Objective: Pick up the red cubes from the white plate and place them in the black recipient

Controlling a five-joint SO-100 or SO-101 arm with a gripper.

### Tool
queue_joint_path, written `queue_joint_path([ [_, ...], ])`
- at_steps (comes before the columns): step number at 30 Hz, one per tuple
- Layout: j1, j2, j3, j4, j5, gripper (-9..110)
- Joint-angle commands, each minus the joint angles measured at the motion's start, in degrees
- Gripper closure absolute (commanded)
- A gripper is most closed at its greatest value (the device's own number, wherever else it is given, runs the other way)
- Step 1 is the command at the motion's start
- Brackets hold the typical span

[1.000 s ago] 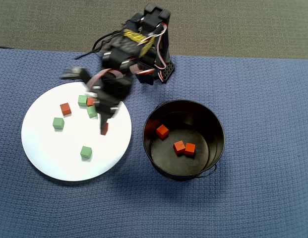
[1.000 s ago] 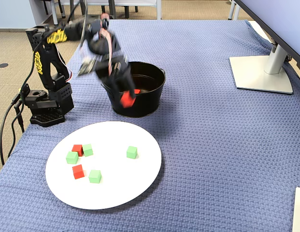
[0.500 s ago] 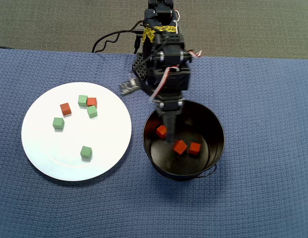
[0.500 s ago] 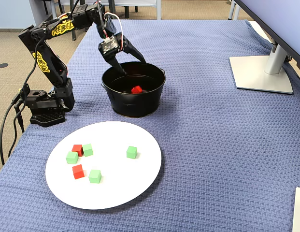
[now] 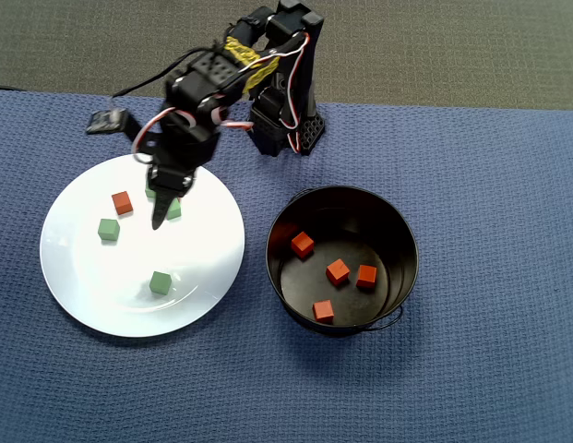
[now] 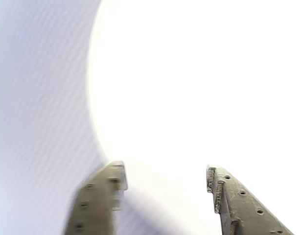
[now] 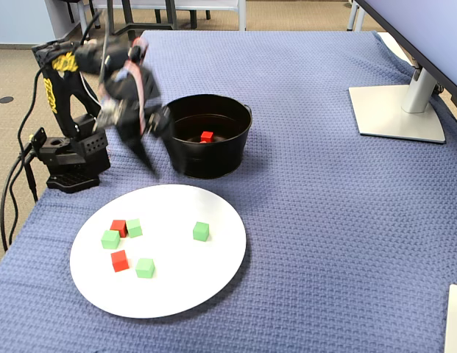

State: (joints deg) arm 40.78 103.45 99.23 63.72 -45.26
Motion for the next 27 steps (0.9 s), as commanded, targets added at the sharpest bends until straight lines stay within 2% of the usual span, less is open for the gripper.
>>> queue_joint_path([
  [1,7.3,-3.3,3.3,-8.3,-21.5,93],
  [4,9.5,-6.9,3.5,-9.1,-32.1,86],
  [6,10.5,-8.4,3.3,-8.7,-36.3,79],
  [9,11.4,-9.8,3.3,-8.8,-40.2,75],
  [14,12.9,-11.3,3.3,-8.1,-40.9,75],
  [27,19.1,-18.1,2.3,-13.7,-50.4,76],
])
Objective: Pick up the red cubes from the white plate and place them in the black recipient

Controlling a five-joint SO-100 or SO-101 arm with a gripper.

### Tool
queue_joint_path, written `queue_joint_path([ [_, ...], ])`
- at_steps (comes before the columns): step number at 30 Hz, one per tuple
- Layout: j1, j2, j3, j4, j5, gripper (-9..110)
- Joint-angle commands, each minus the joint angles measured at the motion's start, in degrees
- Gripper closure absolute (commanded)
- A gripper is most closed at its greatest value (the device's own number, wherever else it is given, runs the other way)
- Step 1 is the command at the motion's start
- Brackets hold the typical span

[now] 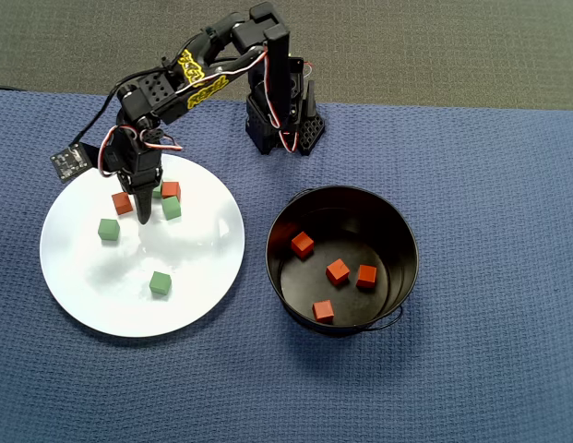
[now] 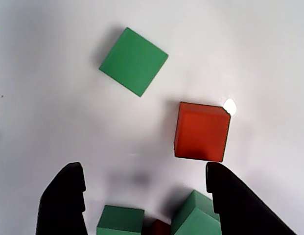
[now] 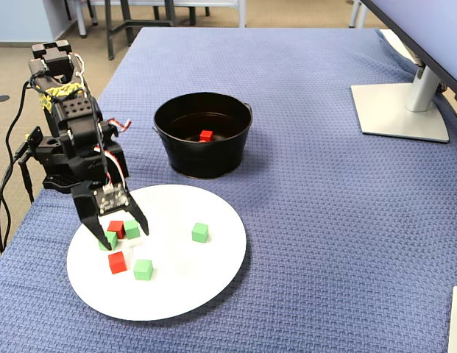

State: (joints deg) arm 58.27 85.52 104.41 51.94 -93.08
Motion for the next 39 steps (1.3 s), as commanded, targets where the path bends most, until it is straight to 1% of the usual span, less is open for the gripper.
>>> queue_joint_path([
  [1,1.8,-0.9,-3.3,-2.0,-3.2,76],
  [8,3.3,-3.2,-4.4,-3.1,-5.4,77],
  [23,4.4,-8.2,-7.5,-6.2,-5.7,78],
  [30,4.5,-10.3,-10.4,-6.3,-5.1,88],
  [32,4.4,-10.3,-10.2,-6.3,-5.0,93],
  [39,4.3,-9.5,-8.5,-7.4,-5.1,97],
])
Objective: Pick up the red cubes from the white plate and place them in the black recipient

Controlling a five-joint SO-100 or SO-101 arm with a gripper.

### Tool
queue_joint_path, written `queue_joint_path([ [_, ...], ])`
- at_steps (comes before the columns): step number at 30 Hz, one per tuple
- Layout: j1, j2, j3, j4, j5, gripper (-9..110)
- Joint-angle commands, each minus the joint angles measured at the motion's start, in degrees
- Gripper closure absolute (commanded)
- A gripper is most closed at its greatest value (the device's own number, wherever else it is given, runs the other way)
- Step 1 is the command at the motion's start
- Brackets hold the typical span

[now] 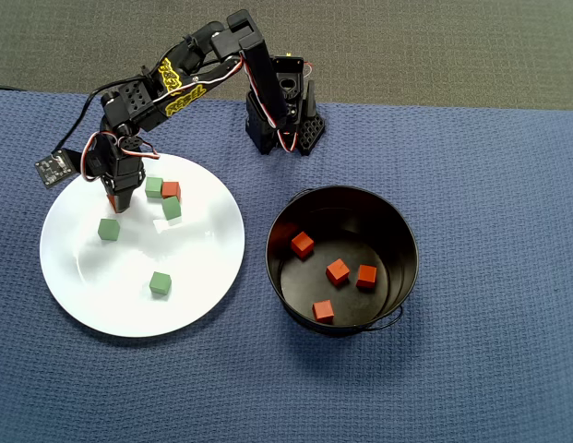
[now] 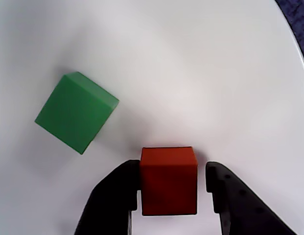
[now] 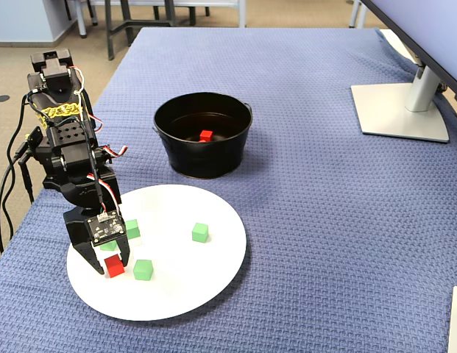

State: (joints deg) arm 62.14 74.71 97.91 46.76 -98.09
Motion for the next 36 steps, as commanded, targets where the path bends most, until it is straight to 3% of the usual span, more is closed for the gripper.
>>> queue_joint_path([
  [1,0.4,1.6,-1.7,-2.3,0.0,99],
  [8,-1.9,4.6,-0.2,-4.0,5.6,101],
  [11,-4.8,7.1,-3.7,0.8,10.0,101],
  [19,-17.3,20.3,-14.7,17.0,35.0,102],
  [24,-27.5,27.9,-17.3,22.2,56.1,102],
  [36,-60.2,42.0,0.4,22.5,84.3,102],
])
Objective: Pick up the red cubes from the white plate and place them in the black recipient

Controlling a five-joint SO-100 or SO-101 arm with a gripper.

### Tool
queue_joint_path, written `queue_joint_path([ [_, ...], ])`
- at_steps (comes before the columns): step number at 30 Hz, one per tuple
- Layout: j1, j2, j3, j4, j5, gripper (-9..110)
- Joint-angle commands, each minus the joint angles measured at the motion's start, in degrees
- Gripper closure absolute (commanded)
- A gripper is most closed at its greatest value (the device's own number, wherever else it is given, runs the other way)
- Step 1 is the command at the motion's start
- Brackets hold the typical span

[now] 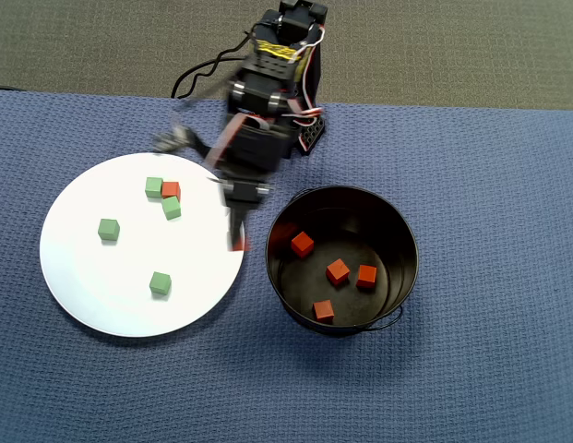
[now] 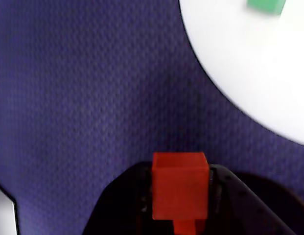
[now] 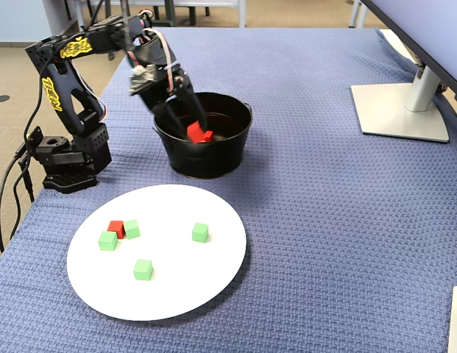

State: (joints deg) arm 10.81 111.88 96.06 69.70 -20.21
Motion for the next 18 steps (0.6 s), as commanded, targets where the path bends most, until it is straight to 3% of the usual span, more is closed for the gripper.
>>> queue_joint_path([
  [1,-11.3,5.5,3.5,-0.3,6.9,102],
  [3,-15.8,7.2,6.2,0.4,7.1,99],
  [6,-19.2,8.1,7.9,1.7,4.7,73],
  [7,-18.7,8.3,7.7,1.9,4.3,71],
  [18,15.5,9.4,10.5,-5.4,-9.2,73],
])
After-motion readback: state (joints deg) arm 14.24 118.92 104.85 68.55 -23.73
